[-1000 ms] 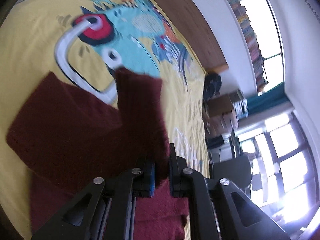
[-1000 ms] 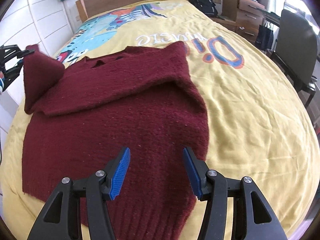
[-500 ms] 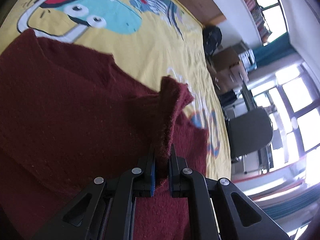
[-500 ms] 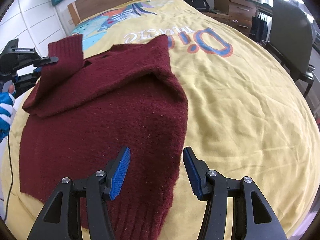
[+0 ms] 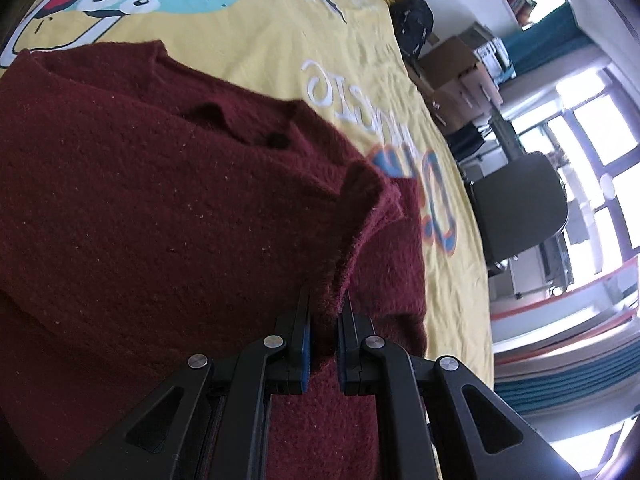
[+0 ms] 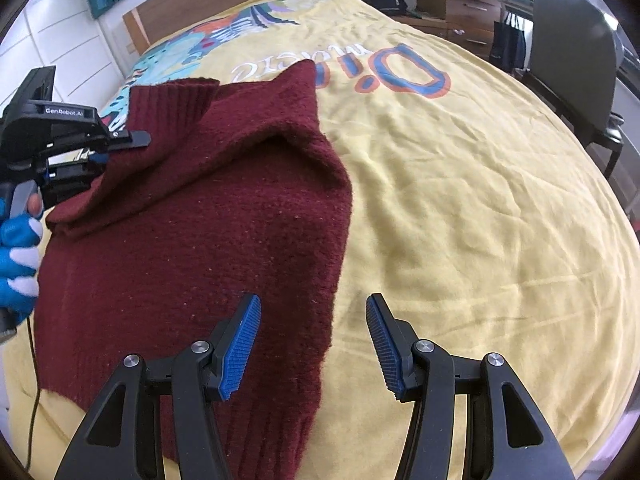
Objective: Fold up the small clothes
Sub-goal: 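Carry the held sleeve with the left gripper across the sweater body, then open the left gripper and lift it off the folded sleeve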
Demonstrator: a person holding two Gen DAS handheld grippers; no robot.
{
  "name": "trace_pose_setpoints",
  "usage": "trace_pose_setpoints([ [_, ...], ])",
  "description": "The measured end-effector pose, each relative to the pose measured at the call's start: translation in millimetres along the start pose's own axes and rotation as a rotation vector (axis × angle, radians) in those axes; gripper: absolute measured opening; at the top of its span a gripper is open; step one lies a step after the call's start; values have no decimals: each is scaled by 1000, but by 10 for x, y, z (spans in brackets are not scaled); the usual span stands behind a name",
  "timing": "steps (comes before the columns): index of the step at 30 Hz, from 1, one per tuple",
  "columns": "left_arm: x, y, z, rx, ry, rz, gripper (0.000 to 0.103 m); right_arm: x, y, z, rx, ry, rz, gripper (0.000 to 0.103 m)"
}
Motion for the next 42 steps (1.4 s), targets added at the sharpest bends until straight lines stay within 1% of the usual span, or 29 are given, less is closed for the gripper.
trace_pose_setpoints([
  [3, -83, -90, -74, 30, 21, -50, 7, -15, -27, 9, -1, 2, -5, 57],
  [6, -145, -130, -189, 82, 51, -94, 8, -24, -59, 10, -1, 2, -13, 57],
  [8, -206, -130, -266, 104, 70, -103, 10, -29, -81, 9, -3, 3, -19, 57],
  [9, -245, -127, -282, 105, 76, -108, 14, -26, -86, 3, -4, 3, -22, 57],
  [10, -259, -138, -286, 100, 78, -111, 18, -29, -94, 1, -4, 4, -24, 57],
  [13, -319, -208, -311, 71, 91, -118, 28, -29, -100, 8, -5, 5, -27, 57],
  [14, -356, -240, -308, 60, 98, -129, 30, -34, -102, 16, -6, 5, -27, 57],
  [15, -372, -258, -298, 49, 104, -140, 34, -34, -103, 17, -5, 4, -27, 57],
  [16, -359, -287, -273, 39, 107, -152, 35, -34, -106, 24, -5, 2, -28, 57],
  [18, -376, -381, -247, 8, 112, -179, 35, -33, -108, 30, -5, 1, -28, 57],
  [20, -353, -429, -193, 4, 102, -208, 36, -28, -113, 42, -5, -3, -30, 57],
  [21, -333, -438, -159, 16, 87, -227, 39, -24, -114, 45, -5, -4, -31, 57],
  [22, -317, -436, -138, 32, 72, -240, 44, -19, -116, 45, -6, -4, -32, 57],
  [23, -294, -399, -106, 57, 55, -247, 46, -12, -113, 44, -6, -4, -33, 57],
  [25, -256, -289, -103, 130, 28, -257, 47, -4, -104, 49, -6, -6, -34, 57],
  [26, -240, -227, -127, 180, 17, -277, 47, 2, -96, 52, -5, -7, -34, 57],
  [27, -236, -154, -162, 234, 11, -294, 47, 8, -89, 49, -6, -7, -32, 57],
  [28, -250, -84, -206, 268, 16, -298, 47, 13, -81, 48, -7, -8, -31, 57],
  [30, -322, -26, -299, 276, 35, -294, 47, 20, -60, 43, -8, -8, -29, 57],
  [32, -406, -19, -385, 283, 46, -314, 47, 30, -36, 49, -7, -12, -30, 57],
  [36, -489, 45, -336, 246, 51, -322, 48, 27, 7, 60, -2, -19, -32, 57],
  [39, -452, 62, -192, 253, 19, -330, 48, 20, 32, 72, 1, -21, -32, 57],
  [42, -324, 201, 68, 309, -45, -331, 48, 25, 45, 72, 0, -23, -28, 57],
])
Point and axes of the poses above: each gripper's, at about its wrist camera, not at the fingertips, and z roughly against the way its jaws point, y to its left, x to its top, the point moved 7 cm from there along -z, roughly the way its jaws point, and after that the axes turned 6 degrees about -z, right-handed, at the moved point
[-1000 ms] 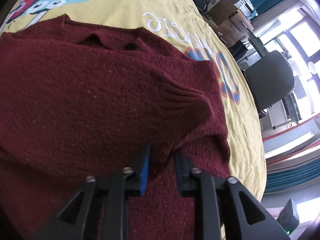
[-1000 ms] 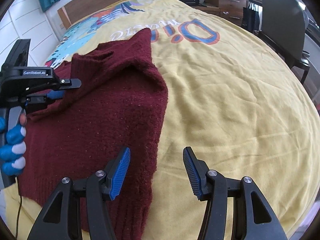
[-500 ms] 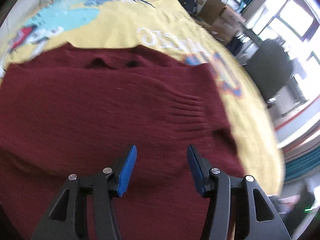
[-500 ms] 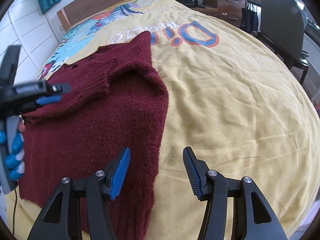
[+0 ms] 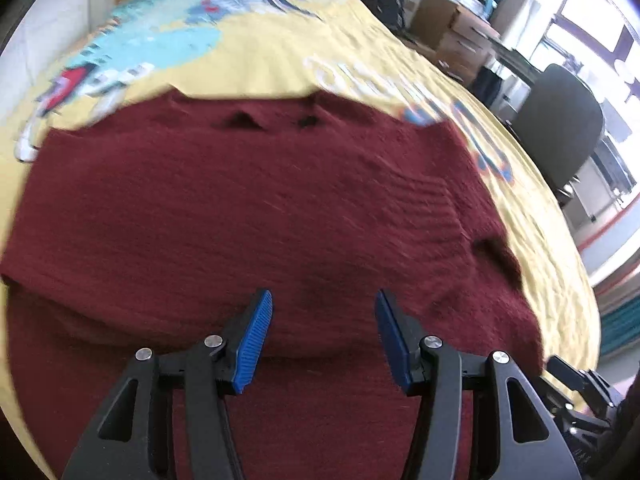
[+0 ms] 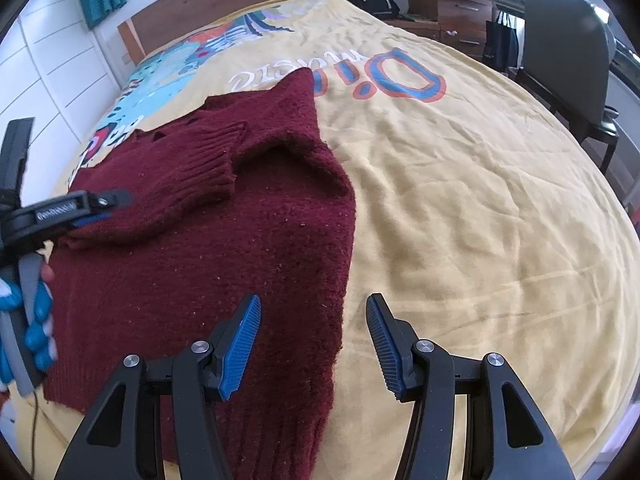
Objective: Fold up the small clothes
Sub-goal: 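Open the left gripper and lift it off the folded sleeve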
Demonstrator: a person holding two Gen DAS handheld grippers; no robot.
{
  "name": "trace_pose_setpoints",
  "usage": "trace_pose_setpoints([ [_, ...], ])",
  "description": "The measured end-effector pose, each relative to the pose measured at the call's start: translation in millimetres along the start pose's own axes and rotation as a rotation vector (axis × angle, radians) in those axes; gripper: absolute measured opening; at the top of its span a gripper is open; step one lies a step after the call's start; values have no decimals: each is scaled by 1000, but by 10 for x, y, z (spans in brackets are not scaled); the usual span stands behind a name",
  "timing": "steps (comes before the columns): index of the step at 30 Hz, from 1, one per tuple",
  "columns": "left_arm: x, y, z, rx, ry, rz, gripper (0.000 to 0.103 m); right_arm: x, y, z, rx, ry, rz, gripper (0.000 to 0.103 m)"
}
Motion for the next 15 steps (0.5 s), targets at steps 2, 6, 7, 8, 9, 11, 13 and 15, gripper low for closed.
trace_pose_setpoints([
  [2, 63, 264, 94, 72, -25, 13, 48, -1, 10, -10, 1, 1, 0, 57],
  [6, 119, 775, 121, 175, -25, 76, 48, -11, 48, -32, 5, 5, 4, 57],
  [7, 105, 894, 110, 199, -21, 92, 48, -15, 56, -40, 3, 7, 8, 57],
  [8, 74, 993, 94, 218, -14, 106, 48, -16, 61, -47, 1, 9, 9, 57],
  [9, 50, 1036, 63, 231, -7, 114, 48, -16, 60, -51, 1, 9, 9, 57],
  [11, -14, 1116, -7, 235, 9, 131, 48, -16, 58, -56, 0, 11, 9, 57],
  [13, -123, 1085, -18, 231, 12, 122, 49, -19, 62, -56, -3, 12, 11, 57],
  [15, -156, 1009, 22, 213, 8, 93, 52, -17, 62, -56, -5, 12, 11, 57],
])
Point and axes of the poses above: each gripper's, at about its wrist camera, not at the fingertips, and z roughly against the way its jaws point, y to its left, x to its top, the point moved 7 cm from there along -z, roughly the way its jaws point, and after that the axes turned 6 degrees about -z, right-handed, at the moved point
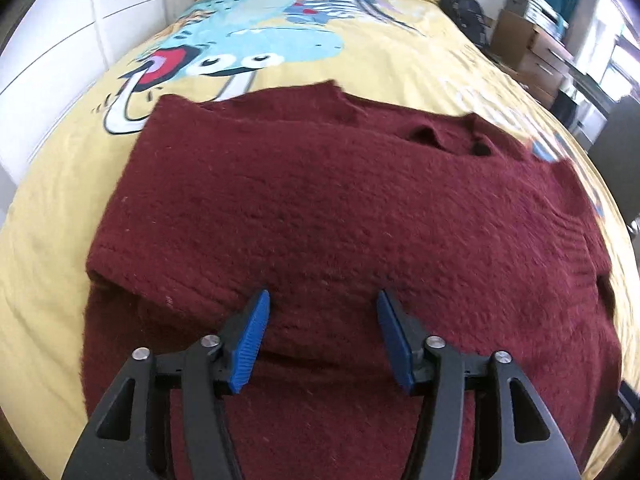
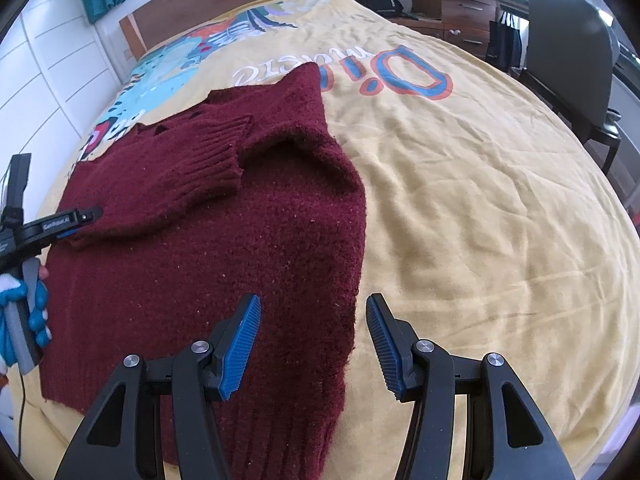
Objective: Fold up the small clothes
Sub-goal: 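Open the left gripper and lift it off the folded sleeve, then move the left gripper to the sweater hem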
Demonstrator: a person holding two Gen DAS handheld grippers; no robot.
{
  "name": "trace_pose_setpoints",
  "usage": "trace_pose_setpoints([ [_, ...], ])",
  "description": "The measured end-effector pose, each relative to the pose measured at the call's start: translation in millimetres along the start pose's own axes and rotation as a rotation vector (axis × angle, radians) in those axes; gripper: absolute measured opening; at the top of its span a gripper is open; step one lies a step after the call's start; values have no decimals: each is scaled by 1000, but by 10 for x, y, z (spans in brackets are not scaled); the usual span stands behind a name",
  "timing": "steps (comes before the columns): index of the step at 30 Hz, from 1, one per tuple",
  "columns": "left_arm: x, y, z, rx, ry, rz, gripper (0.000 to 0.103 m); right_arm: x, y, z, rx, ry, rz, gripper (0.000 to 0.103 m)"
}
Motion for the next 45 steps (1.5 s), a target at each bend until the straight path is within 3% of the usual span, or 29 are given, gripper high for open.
trace_pose_setpoints([
  [4, 42, -22, 152, -19, -35, -30, 52, 0, 3, 1, 0, -1, 3, 57],
  [10, 255, 441, 203, 94, -67, 2, 52, 12, -11, 12, -3, -4, 4, 57],
  [14, 212, 688, 80, 134, -29, 49, 52, 14, -24, 21, -5, -4, 1, 57],
  [17, 40, 701, -49, 101, 24, 71, 55, 15, -22, 26, -5, -5, 2, 57],
  [26, -33, 603, 238, 65, -6, 49, 57, 19, -20, 143, 6, -21, -1, 57],
  [40, -193, 659, 790, 92, -28, 25, 58, 58, 37, 469, 38, -66, -3, 60],
  [45, -323, 708, 957, 113, -26, 28, 64, 31, 56, 567, 49, -76, -5, 61],
])
Point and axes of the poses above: each gripper's, at about its wrist camera, not at the fingertips, and z roughly against the way its jaws point, y to its left, x to its top, the point moved 7 cm from there along -z, roughly the way its jaws point, and after that the axes turned 6 degrees about -z, right-handed, at the moved point
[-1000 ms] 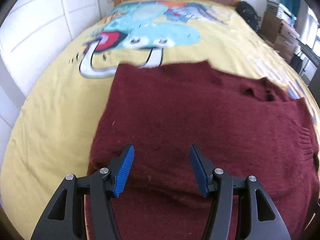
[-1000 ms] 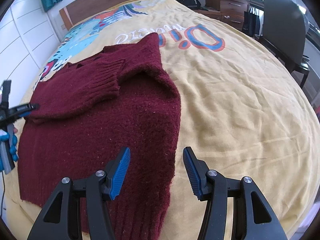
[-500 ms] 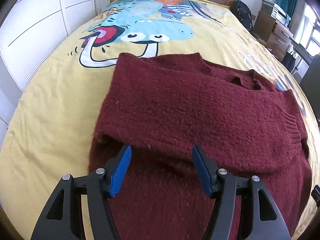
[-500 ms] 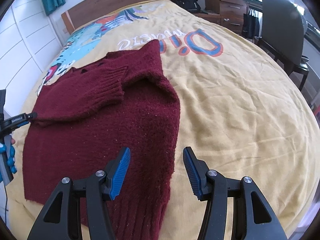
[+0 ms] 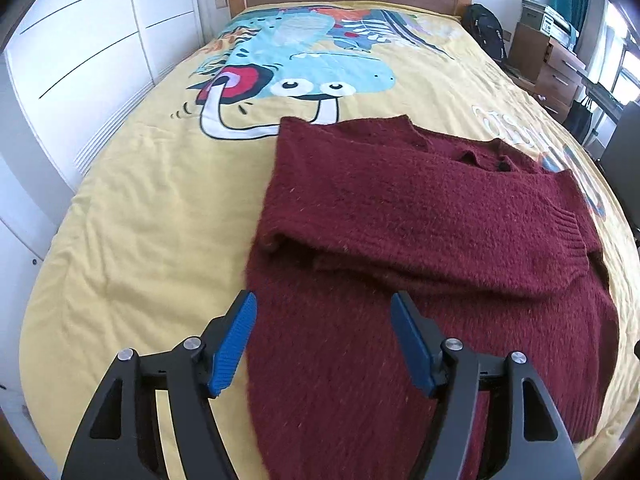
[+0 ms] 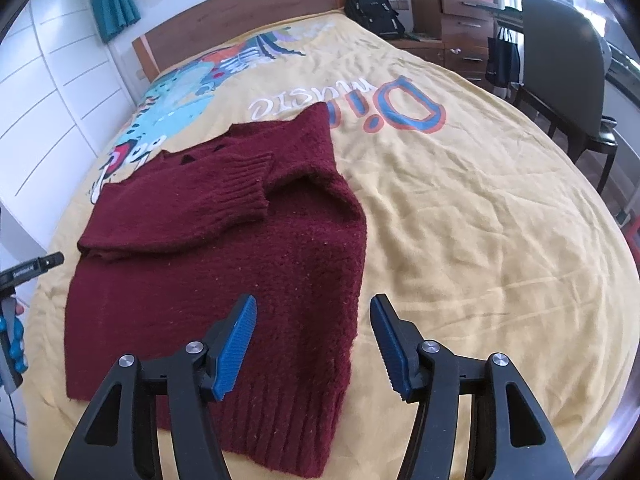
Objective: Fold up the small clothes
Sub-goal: 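Move the left gripper to the sweater hem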
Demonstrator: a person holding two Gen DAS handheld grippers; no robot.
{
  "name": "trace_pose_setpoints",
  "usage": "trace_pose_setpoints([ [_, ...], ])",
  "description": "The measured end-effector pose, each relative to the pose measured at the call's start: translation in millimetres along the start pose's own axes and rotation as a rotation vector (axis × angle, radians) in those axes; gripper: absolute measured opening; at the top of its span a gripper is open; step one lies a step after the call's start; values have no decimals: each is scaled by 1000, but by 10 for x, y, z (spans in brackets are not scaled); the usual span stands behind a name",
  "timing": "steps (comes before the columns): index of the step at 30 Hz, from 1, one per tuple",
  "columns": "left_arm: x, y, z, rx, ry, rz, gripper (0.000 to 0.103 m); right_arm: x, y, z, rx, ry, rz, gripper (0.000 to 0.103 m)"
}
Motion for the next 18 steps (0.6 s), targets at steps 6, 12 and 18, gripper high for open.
trace_pose_setpoints([
  [6, -237, 83, 139, 5, 25, 22, 65, -59, 20, 105, 12, -5, -1, 61],
  [12, -404, 182, 331, 14, 26, 45, 73, -95, -1, 227, 22, -18, -9, 63],
  [18, -528, 252, 494, 13, 24, 67, 74, -156, -39, 328, 28, -24, -18, 66],
])
Point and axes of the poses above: each gripper's, at about its wrist camera, not at the fingertips, and z roughly against the way its jaws point, y to its left, x to its top, the point moved 7 cm from there along -z, roughly the way its jaws point, and after that the axes turned 6 degrees about -z, right-handed, at the moved point
